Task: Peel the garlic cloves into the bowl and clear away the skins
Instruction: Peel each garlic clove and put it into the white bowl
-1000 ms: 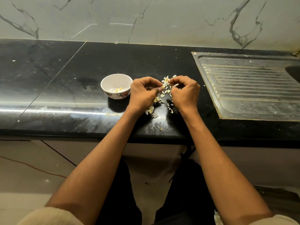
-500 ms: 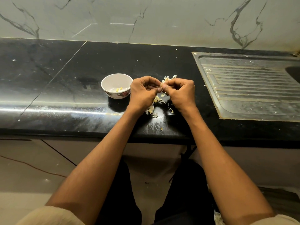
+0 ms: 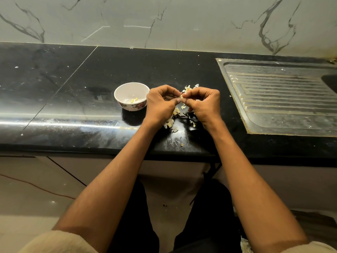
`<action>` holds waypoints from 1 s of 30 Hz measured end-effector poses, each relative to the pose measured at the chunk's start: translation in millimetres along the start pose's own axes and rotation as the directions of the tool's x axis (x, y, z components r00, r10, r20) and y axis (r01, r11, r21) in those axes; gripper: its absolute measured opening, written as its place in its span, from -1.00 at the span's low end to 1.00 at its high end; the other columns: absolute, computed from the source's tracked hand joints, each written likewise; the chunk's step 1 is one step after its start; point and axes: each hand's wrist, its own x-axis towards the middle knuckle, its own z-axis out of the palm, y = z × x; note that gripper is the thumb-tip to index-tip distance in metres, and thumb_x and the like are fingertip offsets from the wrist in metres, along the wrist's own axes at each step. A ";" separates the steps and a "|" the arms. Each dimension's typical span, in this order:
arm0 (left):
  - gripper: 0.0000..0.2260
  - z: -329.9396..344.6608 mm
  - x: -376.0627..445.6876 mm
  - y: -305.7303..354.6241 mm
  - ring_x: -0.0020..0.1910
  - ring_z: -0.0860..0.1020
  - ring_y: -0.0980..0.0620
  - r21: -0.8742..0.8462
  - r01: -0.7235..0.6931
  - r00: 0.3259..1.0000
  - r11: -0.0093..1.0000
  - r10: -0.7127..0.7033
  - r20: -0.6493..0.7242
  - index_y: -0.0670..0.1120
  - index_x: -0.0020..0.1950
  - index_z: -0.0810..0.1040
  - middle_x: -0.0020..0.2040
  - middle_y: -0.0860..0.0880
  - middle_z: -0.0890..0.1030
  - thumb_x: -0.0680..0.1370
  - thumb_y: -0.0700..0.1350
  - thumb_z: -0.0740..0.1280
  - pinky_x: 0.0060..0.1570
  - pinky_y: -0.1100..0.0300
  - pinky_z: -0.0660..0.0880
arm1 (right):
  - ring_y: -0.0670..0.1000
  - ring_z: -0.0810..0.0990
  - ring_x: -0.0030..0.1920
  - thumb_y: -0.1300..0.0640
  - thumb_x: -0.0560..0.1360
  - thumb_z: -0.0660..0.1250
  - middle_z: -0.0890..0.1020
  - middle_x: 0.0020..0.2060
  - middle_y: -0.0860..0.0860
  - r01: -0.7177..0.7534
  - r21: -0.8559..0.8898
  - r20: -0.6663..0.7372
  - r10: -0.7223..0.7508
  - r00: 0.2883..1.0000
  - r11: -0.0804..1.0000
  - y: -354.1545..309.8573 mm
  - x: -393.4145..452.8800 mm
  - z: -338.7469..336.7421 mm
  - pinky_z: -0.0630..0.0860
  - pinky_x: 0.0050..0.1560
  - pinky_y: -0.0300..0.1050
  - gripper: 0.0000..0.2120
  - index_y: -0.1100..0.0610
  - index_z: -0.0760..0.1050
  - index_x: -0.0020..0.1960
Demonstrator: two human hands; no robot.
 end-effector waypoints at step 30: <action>-0.80 0.0 -1.2 3.8 -0.30 0.63 0.13 0.051 0.066 0.997 0.997 -0.068 0.041 -0.09 -0.19 0.67 -0.28 -0.01 0.69 0.40 -0.39 0.52 -0.20 0.23 0.59 | 0.04 0.72 -0.29 0.50 0.35 0.55 0.73 -0.30 0.07 0.027 0.260 0.023 -0.034 0.999 0.965 -36.9 -3.8 9.6 0.64 -0.27 -0.15 -0.84 0.31 0.68 -0.13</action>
